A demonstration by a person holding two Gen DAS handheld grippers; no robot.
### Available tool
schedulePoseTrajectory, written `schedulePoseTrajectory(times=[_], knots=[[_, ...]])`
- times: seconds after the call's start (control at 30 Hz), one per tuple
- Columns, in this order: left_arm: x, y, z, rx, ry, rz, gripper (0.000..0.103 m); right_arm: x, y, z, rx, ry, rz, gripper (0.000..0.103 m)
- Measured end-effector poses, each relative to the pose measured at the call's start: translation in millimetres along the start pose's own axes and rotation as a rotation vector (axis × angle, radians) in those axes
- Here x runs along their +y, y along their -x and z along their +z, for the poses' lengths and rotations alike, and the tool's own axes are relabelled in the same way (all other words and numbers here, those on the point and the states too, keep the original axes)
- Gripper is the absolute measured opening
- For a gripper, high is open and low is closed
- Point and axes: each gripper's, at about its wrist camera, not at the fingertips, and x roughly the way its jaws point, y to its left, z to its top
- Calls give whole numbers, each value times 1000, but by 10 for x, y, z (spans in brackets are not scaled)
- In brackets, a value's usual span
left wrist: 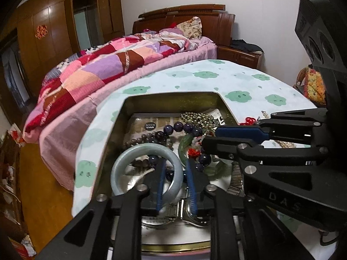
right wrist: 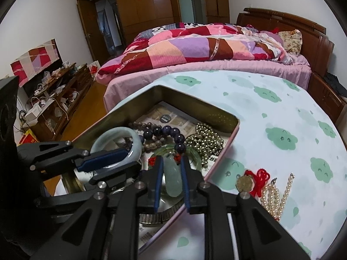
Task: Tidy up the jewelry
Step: 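Lower the bangle and pendant into the tin and open both tools, then move the right tool to the pearl necklace and grasp it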
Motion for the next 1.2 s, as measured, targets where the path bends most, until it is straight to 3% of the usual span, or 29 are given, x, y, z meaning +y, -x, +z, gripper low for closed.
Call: schedulePoseTrajectory(times=[0.07, 0.3, 0.4, 0.7, 0.83, 0.93, 1.2], knots=[[-1, 23, 6, -12, -4, 0, 40, -7, 11, 2, -4, -2, 6, 30], [33, 39, 15, -18, 4, 25, 47, 15, 57, -9, -25, -2, 5, 40], [49, 50, 17, -20, 6, 52, 56, 34, 78, -14, -34, 1, 1, 46], [47, 94, 27, -26, 6, 70, 58, 31, 128, 11, -56, -4, -11, 56], [55, 122, 29, -26, 8, 79, 63, -1, 155, 5, -67, -15, -32, 74], [55, 167, 40, -37, 7, 89, 72, -58, 179, -5, -70, -34, -27, 75], [103, 312, 64, -70, 27, 87, 73, -289, 461, -100, -95, -60, -55, 82]])
